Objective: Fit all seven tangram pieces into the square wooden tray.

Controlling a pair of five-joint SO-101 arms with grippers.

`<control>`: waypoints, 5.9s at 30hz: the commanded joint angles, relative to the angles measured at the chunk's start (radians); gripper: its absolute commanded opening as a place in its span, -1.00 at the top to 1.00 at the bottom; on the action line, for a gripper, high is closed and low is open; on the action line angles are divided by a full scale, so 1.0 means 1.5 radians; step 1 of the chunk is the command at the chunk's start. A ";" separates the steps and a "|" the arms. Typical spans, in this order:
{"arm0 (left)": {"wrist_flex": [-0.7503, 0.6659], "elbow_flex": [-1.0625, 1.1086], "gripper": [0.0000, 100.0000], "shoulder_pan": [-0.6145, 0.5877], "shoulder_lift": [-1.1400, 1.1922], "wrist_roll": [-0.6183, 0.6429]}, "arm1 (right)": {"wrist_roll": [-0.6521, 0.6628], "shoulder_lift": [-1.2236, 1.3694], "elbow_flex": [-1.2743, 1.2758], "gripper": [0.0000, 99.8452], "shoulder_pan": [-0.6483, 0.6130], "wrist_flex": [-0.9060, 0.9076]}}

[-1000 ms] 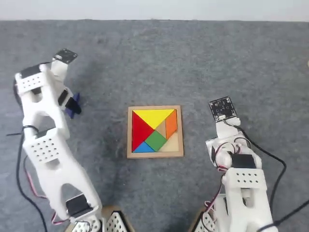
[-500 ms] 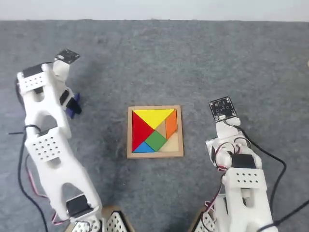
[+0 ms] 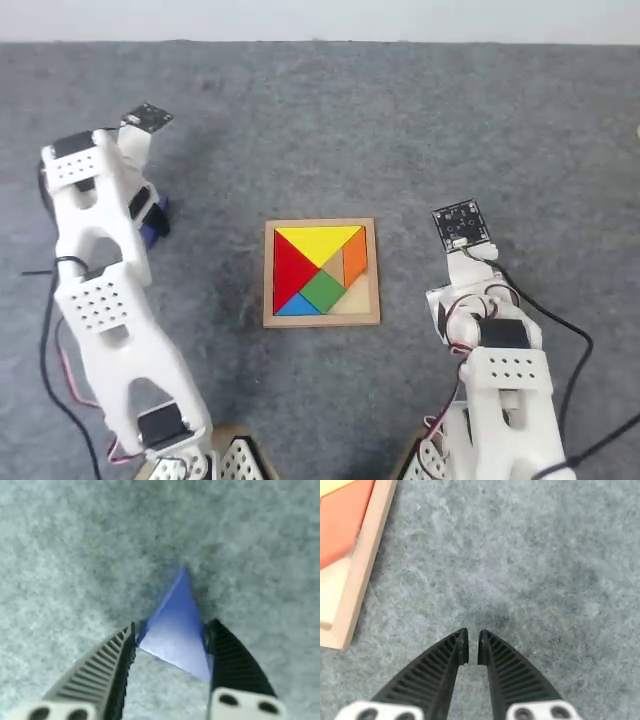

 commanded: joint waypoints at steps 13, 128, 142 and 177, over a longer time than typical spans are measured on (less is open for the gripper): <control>0.182 -0.128 0.65 0.015 -0.063 0.023 | 0.005 -0.023 -0.011 0.89 0.009 -0.001; -0.510 0.756 0.30 0.549 -0.568 -0.003 | 0.003 -0.023 -0.040 0.89 0.043 0.037; -0.476 0.673 0.30 0.523 -0.587 0.000 | 0.004 -0.023 -0.040 0.89 0.043 0.035; -0.506 0.767 0.30 0.645 -0.568 0.144 | -0.064 -0.018 -0.081 0.89 0.145 0.059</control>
